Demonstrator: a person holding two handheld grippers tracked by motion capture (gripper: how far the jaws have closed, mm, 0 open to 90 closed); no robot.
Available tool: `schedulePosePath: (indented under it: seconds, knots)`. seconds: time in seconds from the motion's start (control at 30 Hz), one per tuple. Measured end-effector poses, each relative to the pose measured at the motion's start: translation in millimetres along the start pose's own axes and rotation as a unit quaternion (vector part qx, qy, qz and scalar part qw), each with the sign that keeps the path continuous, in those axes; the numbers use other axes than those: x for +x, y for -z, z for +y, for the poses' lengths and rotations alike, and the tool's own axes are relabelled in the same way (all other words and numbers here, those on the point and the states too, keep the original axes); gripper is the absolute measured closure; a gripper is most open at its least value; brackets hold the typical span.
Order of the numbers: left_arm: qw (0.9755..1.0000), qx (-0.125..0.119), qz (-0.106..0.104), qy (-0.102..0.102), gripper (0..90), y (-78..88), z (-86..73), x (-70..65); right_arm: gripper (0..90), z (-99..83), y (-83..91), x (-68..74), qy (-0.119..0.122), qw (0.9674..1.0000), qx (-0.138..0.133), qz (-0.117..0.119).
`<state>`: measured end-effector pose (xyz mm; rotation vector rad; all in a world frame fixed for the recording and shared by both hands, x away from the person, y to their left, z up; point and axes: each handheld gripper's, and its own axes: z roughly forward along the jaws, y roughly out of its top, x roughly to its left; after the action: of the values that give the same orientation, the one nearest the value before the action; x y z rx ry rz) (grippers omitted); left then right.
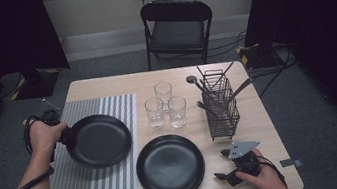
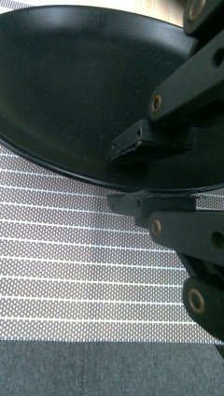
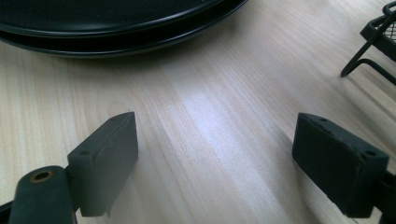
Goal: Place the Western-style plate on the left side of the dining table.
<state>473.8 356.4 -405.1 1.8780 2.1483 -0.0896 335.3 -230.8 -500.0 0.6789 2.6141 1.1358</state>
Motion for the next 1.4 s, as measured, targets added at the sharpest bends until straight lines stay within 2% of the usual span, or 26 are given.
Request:
schedulePosePath:
  seconds: [0.03, 0.13, 0.17, 0.23, 0.3, 0.33, 0.4, 0.5, 0.53, 0.6, 0.63, 0.67, 0.73, 0.77, 0.8, 0.83, 0.87, 0.93, 1.0, 1.07, 1.13, 1.17, 1.2, 1.33, 1.37, 1.4]
  knots:
    - [0.9999, -0.007, -0.002, 0.016, 73.0, -1.7, -0.4, -0.9, 13.7, 0.0, 0.0, 0.0, 0.0, 1.0, 0.0, 0.0]
    - [0.9998, -0.007, -0.004, 0.019, 72.7, -3.7, -0.3, 0.3, 13.8, 0.0, 0.0, 0.0, 0.0, 1.0, 0.0, 0.0]
    - [1.0, -0.005, 0.001, 0.009, 72.5, -3.6, 0.0, 2.0, 13.8, 0.0, 0.0, 0.0, 0.0, 1.0, 0.0, 0.0]
    - [0.9999, -0.002, -0.004, 0.012, 72.2, -4.5, 0.1, 2.7, 13.7, 0.0, 0.0, 0.0, 0.0, 1.0, 0.0, 0.0]
    - [1.0, 0.0, 0.003, 0.005, 71.9, -5.0, 0.2, 4.1, 13.7, 0.0, 0.0, 0.0, 0.0, 1.0, 0.0, 0.0]
    - [0.9999, -0.001, 0.002, 0.012, 71.8, -5.7, -0.3, 3.4, 13.8, 0.0, 0.0, 0.0, 0.0, 1.0, 0.0, 0.0]
    - [0.9999, -0.002, 0.0, 0.014, 71.8, -6.4, -0.7, 4.3, 13.7, 0.0, 0.0, 0.0, 0.0, 1.0, 0.0, 0.0]
    - [0.9999, -0.002, 0.001, 0.016, 71.5, -7.6, -1.3, 5.2, 13.7, 0.0, 0.1, 0.2, -0.001, 1.0, 0.0, 0.0]
    - [0.9999, -0.002, 0.005, 0.01, 71.5, -7.7, -1.3, 6.4, 13.8, 0.0, 0.1, 0.2, -0.001, 1.0, 0.0, -0.001]
    - [0.9998, -0.005, -0.001, 0.022, 71.4, -9.3, -2.1, 6.0, 13.7, -0.1, 0.1, 0.3, -0.002, 1.0, 0.0, -0.001]
    - [0.9999, -0.004, 0.0, 0.015, 71.4, -9.6, -2.0, 7.6, 13.7, -0.1, 0.1, 0.2, -0.001, 1.0, 0.0, -0.001]
    - [0.9997, -0.002, -0.005, 0.023, 71.4, -10.0, -2.4, 7.5, 13.7, -0.1, 0.1, 0.3, -0.001, 1.0, 0.0, -0.001]
    - [0.9999, -0.003, 0.0, 0.014, 71.3, -10.7, -2.8, 9.8, 13.7, -0.1, 0.1, 0.3, -0.001, 1.0, 0.0, -0.001]
    - [0.9997, -0.003, -0.005, 0.022, 71.3, -11.4, -3.1, 9.8, 13.7, -0.1, 0.1, 0.3, -0.002, 1.0, 0.0, -0.001]
    - [0.9999, 0.001, -0.001, 0.01, 71.3, -11.0, -3.1, 12.0, 13.8, -0.1, 0.1, 0.3, -0.001, 1.0, 0.0, -0.001]
    - [0.9999, 0.0, -0.001, 0.01, 71.2, -11.8, -3.6, 12.5, 13.7, -0.1, 0.1, 0.3, -0.001, 1.0, 0.0, -0.001]
    - [0.9997, -0.005, -0.007, 0.023, 71.2, -13.4, -4.1, 11.4, 13.8, -0.1, 0.1, 0.3, -0.001, 1.0, 0.0, -0.001]
    - [0.9998, -0.005, -0.003, 0.02, 71.1, -13.9, -4.0, 12.6, 13.7, -0.1, 0.1, 0.3, -0.001, 1.0, 0.0, -0.001]
    - [0.9996, -0.004, -0.006, 0.027, 71.1, -14.6, -4.3, 12.3, 13.8, -0.1, 0.1, 0.3, -0.001, 1.0, 0.0, -0.001]
    - [0.9998, -0.005, 0.002, 0.021, 71.1, -14.6, -4.2, 13.2, 13.7, -0.1, 0.1, 0.3, -0.001, 1.0, 0.0, -0.001]
    - [0.9996, -0.004, -0.004, 0.026, 71.1, -15.7, -4.5, 12.9, 13.8, -0.1, 0.2, 0.2, -0.001, 1.0, 0.001, -0.001]
    - [0.9998, -0.003, -0.002, 0.021, 71.0, -15.7, -4.4, 13.7, 13.7, -0.1, 0.2, 0.3, -0.001, 1.0, 0.0, -0.001]
    - [0.9995, -0.004, -0.003, 0.031, 71.0, -16.5, -4.9, 13.0, 13.7, -0.1, 0.2, 0.3, -0.001, 1.0, 0.001, -0.001]
    - [0.9997, -0.003, 0.0, 0.026, 71.0, -18.0, -5.0, 14.9, 13.7, -0.2, 0.2, 0.5, -0.002, 1.0, 0.0, -0.002]
    - [0.9994, -0.004, -0.004, 0.033, 70.9, -18.9, -5.4, 14.4, 13.8, -0.2, 0.3, 0.5, -0.002, 1.0, 0.0, -0.002]
    - [0.9995, -0.004, -0.003, 0.031, 70.9, -19.3, -5.5, 14.9, 13.7, -0.2, 0.3, 0.5, -0.002, 1.0, 0.0, -0.002]
